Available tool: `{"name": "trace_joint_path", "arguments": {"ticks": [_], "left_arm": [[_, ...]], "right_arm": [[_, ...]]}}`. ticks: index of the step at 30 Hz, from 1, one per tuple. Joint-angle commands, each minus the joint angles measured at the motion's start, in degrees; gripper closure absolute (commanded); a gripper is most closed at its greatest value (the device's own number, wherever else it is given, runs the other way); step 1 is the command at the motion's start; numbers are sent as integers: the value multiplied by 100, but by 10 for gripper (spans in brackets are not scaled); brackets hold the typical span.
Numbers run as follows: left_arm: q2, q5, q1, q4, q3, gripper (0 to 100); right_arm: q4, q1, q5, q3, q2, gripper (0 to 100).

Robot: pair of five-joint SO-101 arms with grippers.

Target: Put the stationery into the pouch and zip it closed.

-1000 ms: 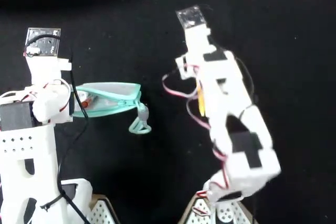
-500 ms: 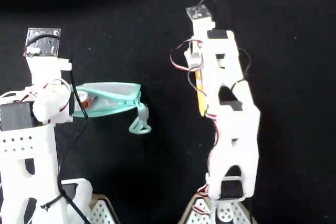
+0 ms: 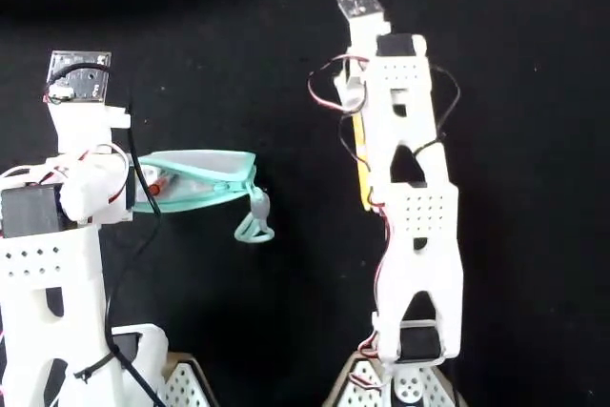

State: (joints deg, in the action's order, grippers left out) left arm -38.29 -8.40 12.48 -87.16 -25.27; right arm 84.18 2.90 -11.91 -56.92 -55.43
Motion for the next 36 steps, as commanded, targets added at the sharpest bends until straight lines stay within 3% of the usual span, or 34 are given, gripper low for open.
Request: {"name": "trace_joint_path", "arguments": {"ticks": [1,4,17,22,28,36], "left_arm": [[70,26,119,0,-312,970],[70,26,119,-9,-312,970],[70,26,119,-18,-312,970],[70,26,119,-18,-312,970],[70,26,119,-18,-312,970],[70,26,119,-18,-312,970]], "right_arm": [[79,141,-281,-435,84,825],[35,325,-651,-233,75,825],[-747,308,-932,1130,75,828],[-246,457,-1354,1182,84,841],[316,695,-1565,1165,119,982],[1064,677,-1538,1200,215,979]]}}
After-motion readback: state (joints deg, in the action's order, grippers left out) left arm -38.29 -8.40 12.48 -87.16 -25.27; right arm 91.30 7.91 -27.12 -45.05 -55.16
